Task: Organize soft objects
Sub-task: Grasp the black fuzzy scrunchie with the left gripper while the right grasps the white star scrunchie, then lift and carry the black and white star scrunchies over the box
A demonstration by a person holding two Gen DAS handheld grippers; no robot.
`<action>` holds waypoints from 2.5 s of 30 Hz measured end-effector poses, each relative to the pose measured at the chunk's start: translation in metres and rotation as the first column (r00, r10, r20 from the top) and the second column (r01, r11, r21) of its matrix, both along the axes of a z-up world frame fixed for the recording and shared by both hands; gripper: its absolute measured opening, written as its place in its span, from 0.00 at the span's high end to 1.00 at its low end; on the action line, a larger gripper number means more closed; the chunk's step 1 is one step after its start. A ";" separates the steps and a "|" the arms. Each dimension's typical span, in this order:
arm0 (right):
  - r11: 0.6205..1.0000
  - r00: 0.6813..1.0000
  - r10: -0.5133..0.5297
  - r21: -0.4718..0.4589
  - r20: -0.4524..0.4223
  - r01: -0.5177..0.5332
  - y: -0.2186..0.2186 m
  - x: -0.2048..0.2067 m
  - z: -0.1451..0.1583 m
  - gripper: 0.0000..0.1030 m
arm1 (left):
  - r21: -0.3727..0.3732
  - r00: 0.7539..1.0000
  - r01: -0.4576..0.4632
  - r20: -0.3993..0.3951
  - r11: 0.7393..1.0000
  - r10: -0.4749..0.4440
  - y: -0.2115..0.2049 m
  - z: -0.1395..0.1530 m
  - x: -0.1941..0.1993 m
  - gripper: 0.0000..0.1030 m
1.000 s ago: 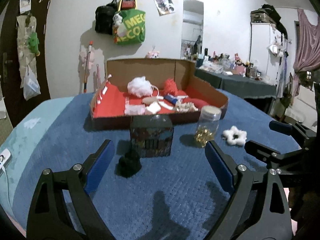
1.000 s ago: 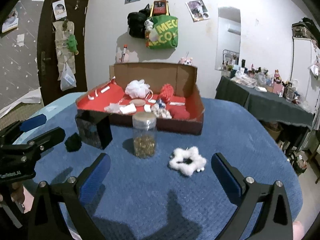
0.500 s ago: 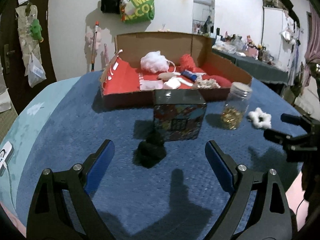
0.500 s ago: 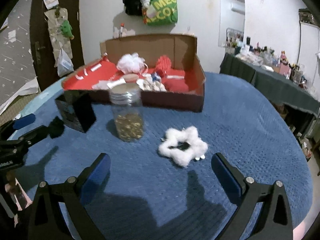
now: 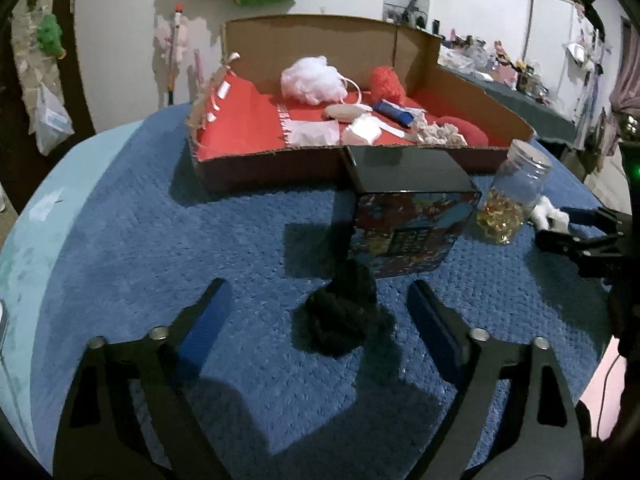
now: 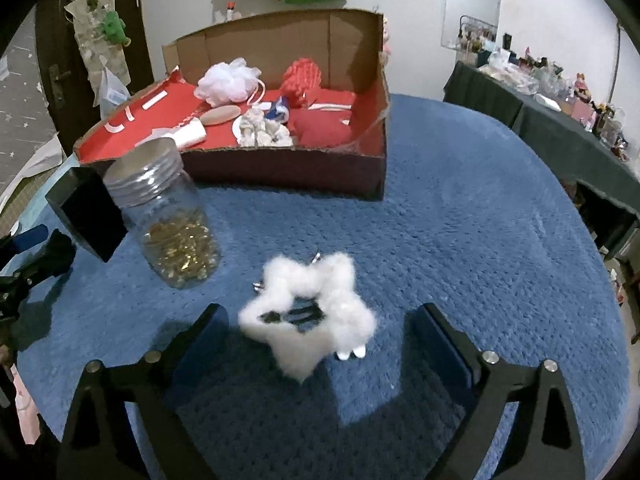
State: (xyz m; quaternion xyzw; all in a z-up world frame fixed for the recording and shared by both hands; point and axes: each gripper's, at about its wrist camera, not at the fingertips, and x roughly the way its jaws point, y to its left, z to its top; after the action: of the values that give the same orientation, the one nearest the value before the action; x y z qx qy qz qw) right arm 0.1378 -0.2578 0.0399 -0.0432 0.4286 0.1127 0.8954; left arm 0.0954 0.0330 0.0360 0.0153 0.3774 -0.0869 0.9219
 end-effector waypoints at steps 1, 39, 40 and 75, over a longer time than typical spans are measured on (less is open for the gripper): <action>1.000 1.000 0.001 -0.003 -0.001 -0.001 0.000 0.001 0.000 0.09 | -0.002 1.000 0.009 -0.006 1.000 -0.009 0.000 -0.001 0.002 0.49; 0.974 0.976 0.197 0.090 0.099 -0.206 0.053 -0.069 0.029 0.42 | -0.072 0.971 0.239 0.047 0.968 -0.236 -0.036 0.024 -0.041 0.69; 0.975 0.976 0.193 0.091 0.096 -0.202 0.053 -0.068 0.028 0.42 | -0.073 0.971 0.238 0.043 0.969 -0.235 -0.035 0.023 -0.040 0.69; 0.975 0.983 0.180 -0.135 0.033 -0.174 0.030 0.002 0.040 0.42 | 0.162 0.964 0.263 -0.095 0.951 -0.250 0.011 0.018 0.035 0.69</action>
State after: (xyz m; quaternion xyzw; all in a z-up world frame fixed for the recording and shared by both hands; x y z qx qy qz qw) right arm 0.1396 -0.2276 0.0796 -0.1429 0.4091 0.1626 0.8864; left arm 0.1307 0.0441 0.0536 0.1409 0.4120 -0.1734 0.8834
